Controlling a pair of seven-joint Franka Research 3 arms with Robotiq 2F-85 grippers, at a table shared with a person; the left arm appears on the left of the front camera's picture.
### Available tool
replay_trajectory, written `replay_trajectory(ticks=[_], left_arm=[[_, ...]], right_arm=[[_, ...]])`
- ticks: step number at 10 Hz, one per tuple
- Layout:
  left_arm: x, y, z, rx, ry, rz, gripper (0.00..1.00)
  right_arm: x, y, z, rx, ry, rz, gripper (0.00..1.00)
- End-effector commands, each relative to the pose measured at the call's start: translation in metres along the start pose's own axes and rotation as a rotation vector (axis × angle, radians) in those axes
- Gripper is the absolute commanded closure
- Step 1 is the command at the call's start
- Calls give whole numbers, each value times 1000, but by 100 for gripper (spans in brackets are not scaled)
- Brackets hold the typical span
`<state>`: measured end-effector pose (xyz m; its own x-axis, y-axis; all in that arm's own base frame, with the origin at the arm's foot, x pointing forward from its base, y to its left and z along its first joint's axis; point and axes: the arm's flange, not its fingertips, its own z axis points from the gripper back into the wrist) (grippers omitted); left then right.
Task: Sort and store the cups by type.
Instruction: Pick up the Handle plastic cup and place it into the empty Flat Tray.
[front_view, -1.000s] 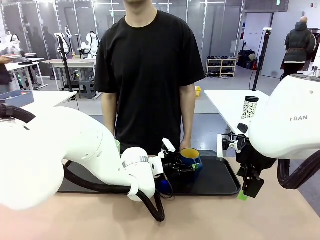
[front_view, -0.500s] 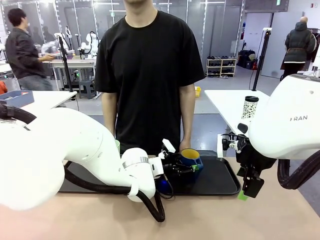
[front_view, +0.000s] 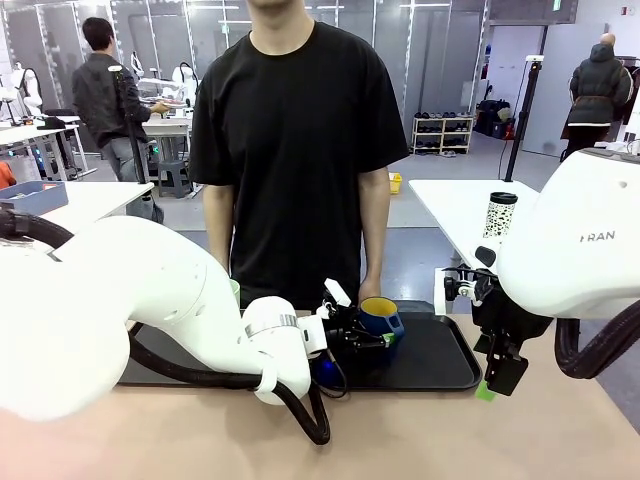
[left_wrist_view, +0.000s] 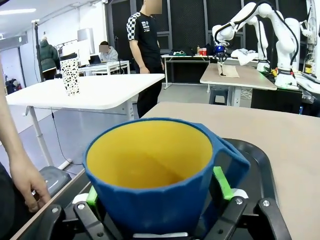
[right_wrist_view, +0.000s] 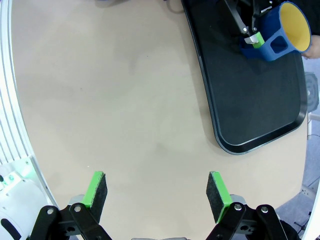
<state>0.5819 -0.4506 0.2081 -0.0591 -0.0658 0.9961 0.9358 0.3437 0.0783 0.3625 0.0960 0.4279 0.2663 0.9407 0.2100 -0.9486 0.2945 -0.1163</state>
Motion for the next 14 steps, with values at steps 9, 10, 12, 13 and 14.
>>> replay_trajectory(ticks=[9,10,12,13,14], left_arm=[[-7,-35,44,46,19,-39,0],[-7,-37,47,50,23,-39,0],[-6,-43,60,49,36,-43,0],[-6,-46,68,49,53,-47,0],[-7,-48,78,60,74,-48,0]], right_arm=[[-1,5,-6,-15,4,-21,0],[-1,5,-6,-15,4,-21,0],[-1,5,-6,-15,4,-21,0],[-1,5,-6,-15,4,-21,0],[-1,5,-6,-15,4,-21,0]])
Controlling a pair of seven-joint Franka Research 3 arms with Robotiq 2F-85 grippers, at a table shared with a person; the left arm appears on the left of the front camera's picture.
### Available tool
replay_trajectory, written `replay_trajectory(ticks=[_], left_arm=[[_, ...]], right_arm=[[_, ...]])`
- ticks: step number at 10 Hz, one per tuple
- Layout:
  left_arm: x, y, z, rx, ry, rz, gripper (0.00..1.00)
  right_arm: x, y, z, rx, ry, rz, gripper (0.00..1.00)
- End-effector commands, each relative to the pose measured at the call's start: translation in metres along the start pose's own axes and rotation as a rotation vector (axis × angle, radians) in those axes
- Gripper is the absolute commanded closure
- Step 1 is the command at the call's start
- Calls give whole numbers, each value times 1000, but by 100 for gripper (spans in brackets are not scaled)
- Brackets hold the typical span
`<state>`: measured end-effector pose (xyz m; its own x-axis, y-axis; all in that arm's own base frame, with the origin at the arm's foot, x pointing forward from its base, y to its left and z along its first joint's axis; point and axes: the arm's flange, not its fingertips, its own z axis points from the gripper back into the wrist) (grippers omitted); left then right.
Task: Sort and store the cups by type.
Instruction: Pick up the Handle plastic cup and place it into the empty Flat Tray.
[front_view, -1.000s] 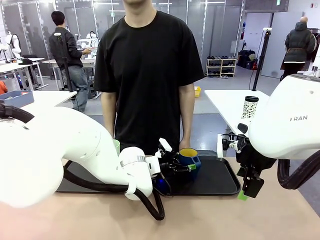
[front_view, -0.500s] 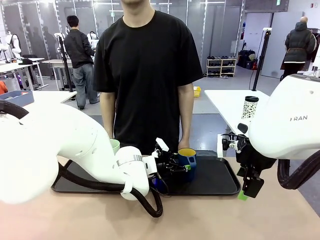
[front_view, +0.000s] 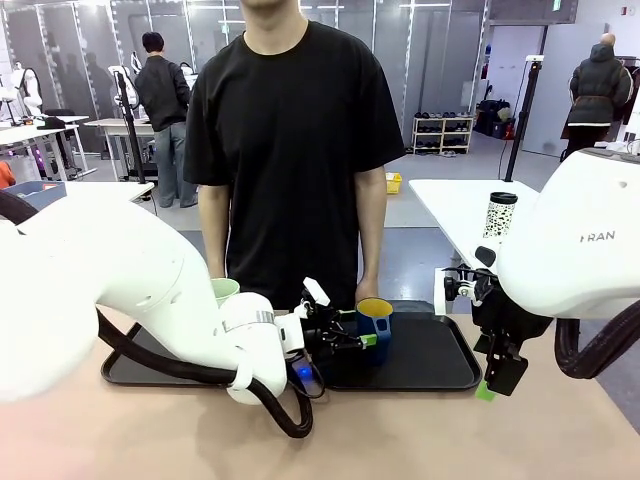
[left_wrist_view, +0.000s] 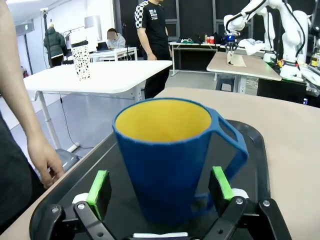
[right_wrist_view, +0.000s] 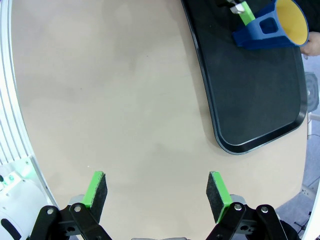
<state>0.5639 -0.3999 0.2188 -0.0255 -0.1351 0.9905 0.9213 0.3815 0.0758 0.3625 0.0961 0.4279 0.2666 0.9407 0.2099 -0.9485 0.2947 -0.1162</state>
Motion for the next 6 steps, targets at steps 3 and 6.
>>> replay_trajectory(ticks=[3,6], left_arm=[[-14,-57,50,31,45,-80,0],[-4,-70,74,26,116,-103,0]], right_arm=[[-1,5,-5,-15,4,-21,0],[-1,5,-5,-15,4,-21,0]])
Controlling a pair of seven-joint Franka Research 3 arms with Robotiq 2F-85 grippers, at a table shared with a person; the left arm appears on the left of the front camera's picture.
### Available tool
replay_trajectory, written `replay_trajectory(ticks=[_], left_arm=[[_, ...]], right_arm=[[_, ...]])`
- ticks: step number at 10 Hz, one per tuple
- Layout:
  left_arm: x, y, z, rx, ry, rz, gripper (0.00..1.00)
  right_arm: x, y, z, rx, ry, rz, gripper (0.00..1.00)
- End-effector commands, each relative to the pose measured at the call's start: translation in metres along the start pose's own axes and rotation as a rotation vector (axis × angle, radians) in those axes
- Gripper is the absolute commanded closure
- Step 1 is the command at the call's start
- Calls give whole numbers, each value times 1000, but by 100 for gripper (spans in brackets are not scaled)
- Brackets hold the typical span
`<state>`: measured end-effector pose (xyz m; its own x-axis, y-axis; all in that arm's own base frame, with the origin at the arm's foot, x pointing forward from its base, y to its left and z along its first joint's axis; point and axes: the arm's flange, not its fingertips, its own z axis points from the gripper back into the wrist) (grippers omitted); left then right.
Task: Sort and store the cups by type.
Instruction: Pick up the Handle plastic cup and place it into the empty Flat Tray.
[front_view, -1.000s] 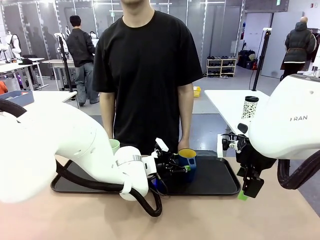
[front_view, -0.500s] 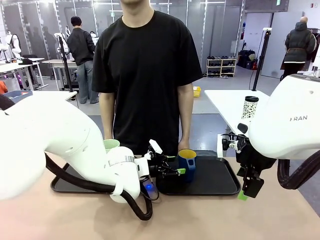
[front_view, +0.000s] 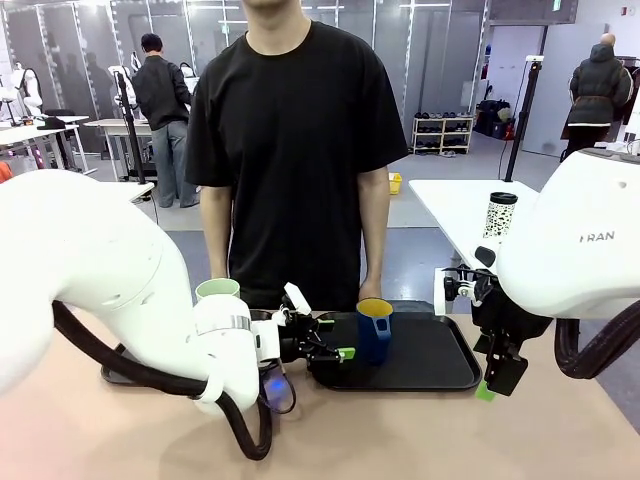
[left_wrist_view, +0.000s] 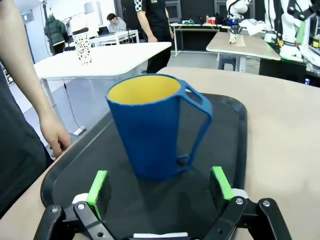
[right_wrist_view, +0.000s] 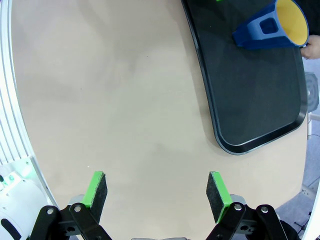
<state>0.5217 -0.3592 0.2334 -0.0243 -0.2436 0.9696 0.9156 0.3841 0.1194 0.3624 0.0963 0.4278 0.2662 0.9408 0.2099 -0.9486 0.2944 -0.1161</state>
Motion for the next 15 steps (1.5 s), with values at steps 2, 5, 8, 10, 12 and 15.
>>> replay_trajectory(ticks=[2,5,8,10,12,15], left_arm=[[-6,-51,28,1,46,-56,0],[1,-52,41,-2,94,-86,0],[4,-49,48,-18,137,-76,0],[0,-41,33,-20,101,-55,0],[0,-41,33,-20,101,-55,0],[0,-41,33,-20,101,-55,0]], right_arm=[[-1,4,-5,-15,4,-21,0],[-1,4,-5,-15,4,-21,0],[-1,4,-5,-15,4,-21,0],[-1,4,-5,-15,4,-21,0],[-1,4,-5,-15,4,-21,0],[-1,4,-5,-15,4,-21,0]])
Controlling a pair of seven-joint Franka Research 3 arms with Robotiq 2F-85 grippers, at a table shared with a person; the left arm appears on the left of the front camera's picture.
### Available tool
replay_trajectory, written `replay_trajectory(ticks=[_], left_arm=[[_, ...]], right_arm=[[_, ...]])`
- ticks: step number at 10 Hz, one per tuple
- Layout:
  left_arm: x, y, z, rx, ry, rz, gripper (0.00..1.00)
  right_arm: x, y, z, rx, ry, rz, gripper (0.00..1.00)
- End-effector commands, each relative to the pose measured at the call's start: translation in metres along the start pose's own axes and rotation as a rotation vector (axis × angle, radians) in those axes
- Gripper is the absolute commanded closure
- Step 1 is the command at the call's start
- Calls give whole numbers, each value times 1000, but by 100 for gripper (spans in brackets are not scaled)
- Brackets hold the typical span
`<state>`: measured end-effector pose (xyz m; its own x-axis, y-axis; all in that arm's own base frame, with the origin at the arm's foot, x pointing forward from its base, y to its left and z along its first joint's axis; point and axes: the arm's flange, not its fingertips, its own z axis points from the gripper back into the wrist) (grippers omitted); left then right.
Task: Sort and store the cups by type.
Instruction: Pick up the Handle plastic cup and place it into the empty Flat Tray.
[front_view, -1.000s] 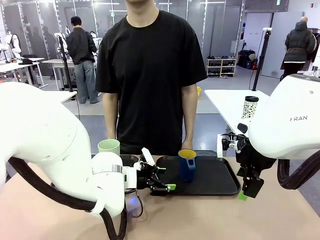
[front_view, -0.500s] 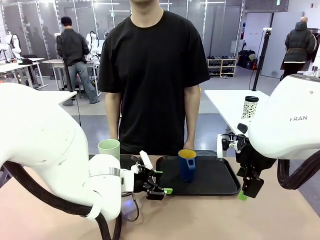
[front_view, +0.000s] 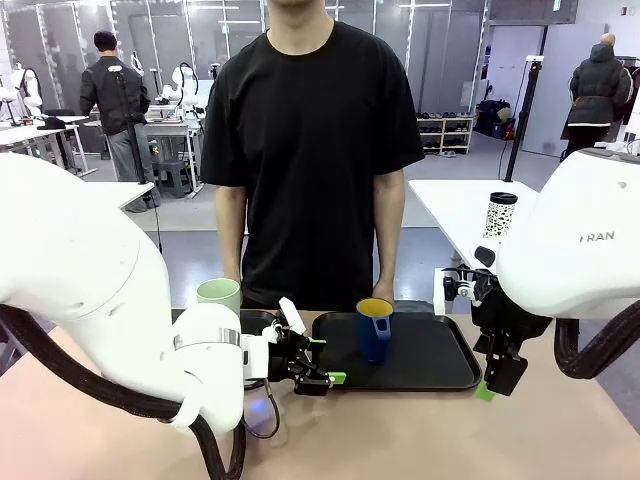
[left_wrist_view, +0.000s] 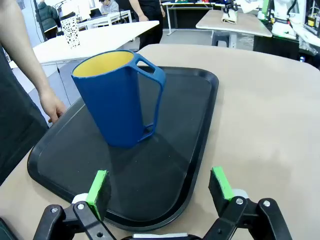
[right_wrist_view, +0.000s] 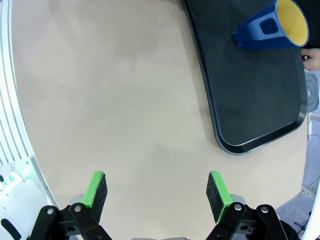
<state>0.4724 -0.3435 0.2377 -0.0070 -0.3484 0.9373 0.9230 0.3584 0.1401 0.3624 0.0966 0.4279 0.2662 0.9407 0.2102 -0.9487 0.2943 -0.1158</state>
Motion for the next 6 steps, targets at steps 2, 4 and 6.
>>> replay_trajectory(ticks=[2,4,6], left_arm=[[-1,-2,-2,2,-6,-28,0],[-1,-2,-2,2,-6,-28,0],[-1,-2,-2,2,-6,-28,0]], right_arm=[[-1,4,-5,-15,4,-21,0],[-1,4,-5,-15,4,-21,0],[-1,4,-5,-15,4,-21,0]])
